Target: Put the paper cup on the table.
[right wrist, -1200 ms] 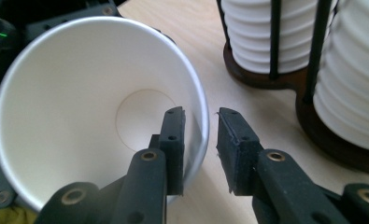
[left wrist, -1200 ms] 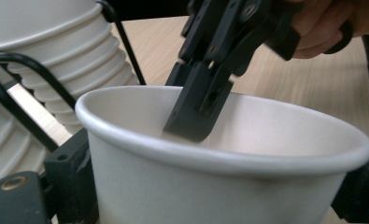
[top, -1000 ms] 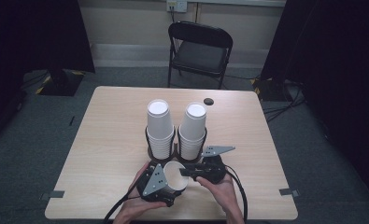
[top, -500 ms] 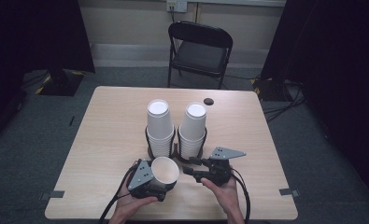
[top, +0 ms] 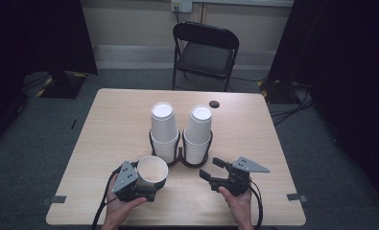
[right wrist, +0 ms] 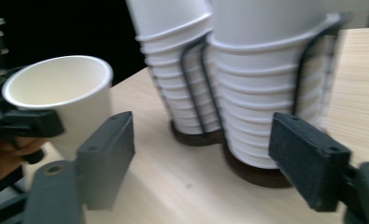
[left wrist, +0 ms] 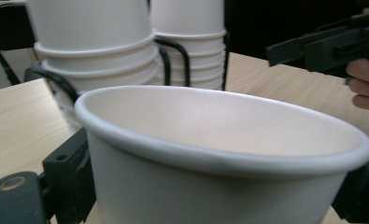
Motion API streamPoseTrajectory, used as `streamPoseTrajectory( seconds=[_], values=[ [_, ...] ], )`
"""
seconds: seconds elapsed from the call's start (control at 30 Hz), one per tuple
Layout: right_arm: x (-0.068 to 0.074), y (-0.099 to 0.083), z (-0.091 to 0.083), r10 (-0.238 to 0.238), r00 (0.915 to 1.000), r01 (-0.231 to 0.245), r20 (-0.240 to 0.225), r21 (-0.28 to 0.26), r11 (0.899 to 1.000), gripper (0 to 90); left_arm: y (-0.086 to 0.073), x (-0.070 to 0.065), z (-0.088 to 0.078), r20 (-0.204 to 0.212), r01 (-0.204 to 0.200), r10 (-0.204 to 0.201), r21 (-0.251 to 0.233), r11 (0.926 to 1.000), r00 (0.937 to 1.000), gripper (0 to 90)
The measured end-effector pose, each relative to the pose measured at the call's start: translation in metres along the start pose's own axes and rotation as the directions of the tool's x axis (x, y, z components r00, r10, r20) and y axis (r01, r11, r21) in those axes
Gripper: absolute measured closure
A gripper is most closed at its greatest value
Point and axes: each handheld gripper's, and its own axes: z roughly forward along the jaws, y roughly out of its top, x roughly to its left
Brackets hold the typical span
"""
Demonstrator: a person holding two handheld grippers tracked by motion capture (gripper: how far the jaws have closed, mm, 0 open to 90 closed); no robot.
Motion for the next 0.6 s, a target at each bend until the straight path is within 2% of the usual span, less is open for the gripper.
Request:
streamPoseTrajectory(
  seconds=[0.07,0.13,0.23,0.33,0.43,0.53,0.6],
  values=[
    [-0.003,-0.003,-0.003,0.011,0.9995,-0.010,0.028,-0.017,1.000,16.5,0.000,0.005,-0.002,-0.015,0.016,-0.016,0.002,0.9999,0.9998,9.2],
    [-0.005,-0.005,-0.007,-0.003,0.9983,0.005,0.059,-0.026,1.000,13.9,-0.001,0.010,-0.004,-0.024,0.040,-0.040,-0.004,0.9992,0.9989,9.2],
    [-0.008,-0.008,-0.011,-0.017,0.9936,0.020,0.111,-0.025,0.999,14.0,0.001,0.015,-0.008,-0.044,0.043,-0.043,0.001,0.9991,0.9981,9.2],
    [-0.011,-0.012,-0.014,-0.021,0.9806,0.026,0.195,-0.024,0.999,13.6,0.004,0.020,-0.012,-0.051,0.062,-0.063,-0.018,0.9979,0.9967,9.2],
    [-0.014,-0.019,-0.020,-0.040,0.9688,0.046,0.244,-0.020,0.999,13.6,0.005,0.026,-0.014,-0.082,0.069,-0.071,-0.023,0.9973,0.9942,9.2],
    [-0.016,-0.024,-0.024,-0.054,0.9491,0.065,0.310,-0.024,0.998,13.6,0.006,0.032,-0.015,-0.080,0.095,-0.098,-0.032,0.9949,0.9919,9.2],
    [-0.018,-0.026,-0.026,-0.056,0.9468,0.067,0.317,-0.024,0.997,13.6,0.008,0.037,-0.016,-0.102,0.093,-0.096,-0.029,0.9952,0.9901,9.2]
  ],
)
